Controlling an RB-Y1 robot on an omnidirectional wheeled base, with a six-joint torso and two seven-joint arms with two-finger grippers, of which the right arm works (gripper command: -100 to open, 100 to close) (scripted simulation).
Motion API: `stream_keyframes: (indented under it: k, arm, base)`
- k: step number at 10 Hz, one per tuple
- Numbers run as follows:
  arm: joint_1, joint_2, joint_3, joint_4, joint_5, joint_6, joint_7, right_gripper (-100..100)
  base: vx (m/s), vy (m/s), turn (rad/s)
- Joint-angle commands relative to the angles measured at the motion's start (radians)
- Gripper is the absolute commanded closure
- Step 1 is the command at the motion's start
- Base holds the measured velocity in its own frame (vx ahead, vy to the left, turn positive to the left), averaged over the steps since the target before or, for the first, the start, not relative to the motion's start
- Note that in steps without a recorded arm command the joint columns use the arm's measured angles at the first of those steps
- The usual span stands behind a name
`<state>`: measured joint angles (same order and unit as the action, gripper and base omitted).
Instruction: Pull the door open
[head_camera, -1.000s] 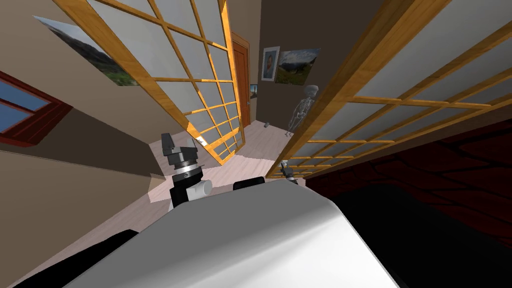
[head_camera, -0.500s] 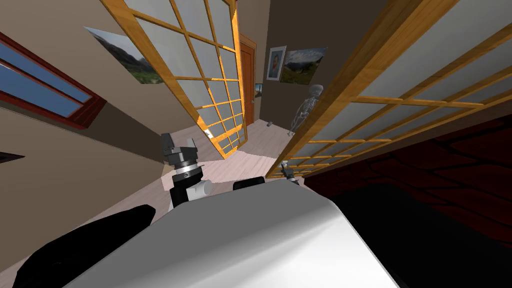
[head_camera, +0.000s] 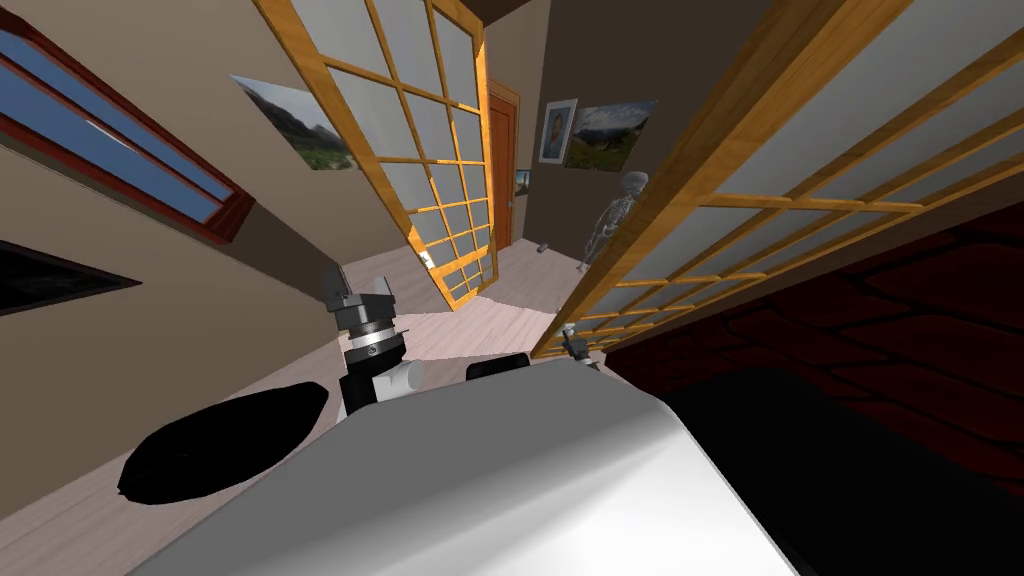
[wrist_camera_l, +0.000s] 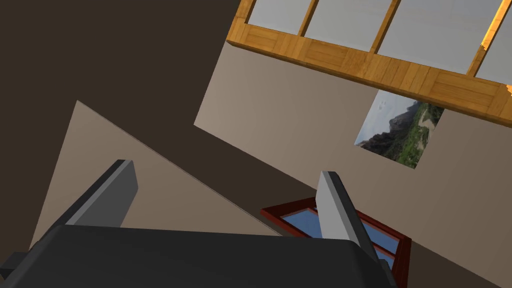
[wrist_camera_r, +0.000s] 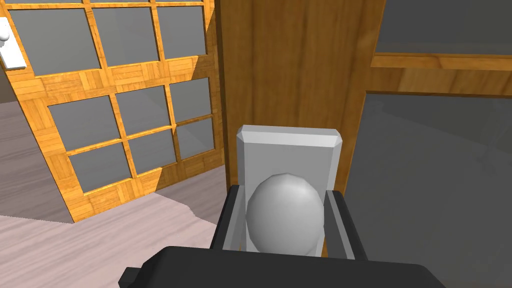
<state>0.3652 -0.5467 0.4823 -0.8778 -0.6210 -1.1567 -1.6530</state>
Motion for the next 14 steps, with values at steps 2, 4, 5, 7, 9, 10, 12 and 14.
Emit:
stream_keyframes:
  k: [2, 4, 5, 7, 9, 10, 12, 14]
  arm:
    - [-0.009, -0.007, 0.01, 0.017, 0.008, -0.017, -0.016, 100]
    - [-0.015, -0.014, 0.018, 0.031, 0.014, -0.03, -0.029, 100]
    - [-0.019, -0.017, 0.022, 0.039, 0.017, -0.036, -0.036, 100]
    - [-0.025, -0.023, 0.03, 0.054, 0.022, -0.048, -0.048, 100]
    - [-0.031, -0.029, 0.038, 0.068, 0.028, -0.061, -0.061, 100]
    - [-0.034, -0.031, 0.041, 0.074, 0.03, -0.066, -0.066, 100]
    - [-0.048, -0.028, 0.051, 0.113, 0.038, -0.084, -0.083, 100]
    - [-0.062, -0.028, 0.059, 0.146, 0.044, -0.105, -0.1, 100]
  base:
    - [-0.203, -0.03, 0.142]
    - [-0.206, -0.03, 0.126]
    - [-0.22, -0.019, 0.12]
    - [-0.225, -0.059, 0.132]
    - [-0.221, -0.034, 0.106]
    - [-0.193, -0.037, 0.088]
    - [-0.1, -0.017, 0.031]
    - [-0.132, -0.01, 0.043]
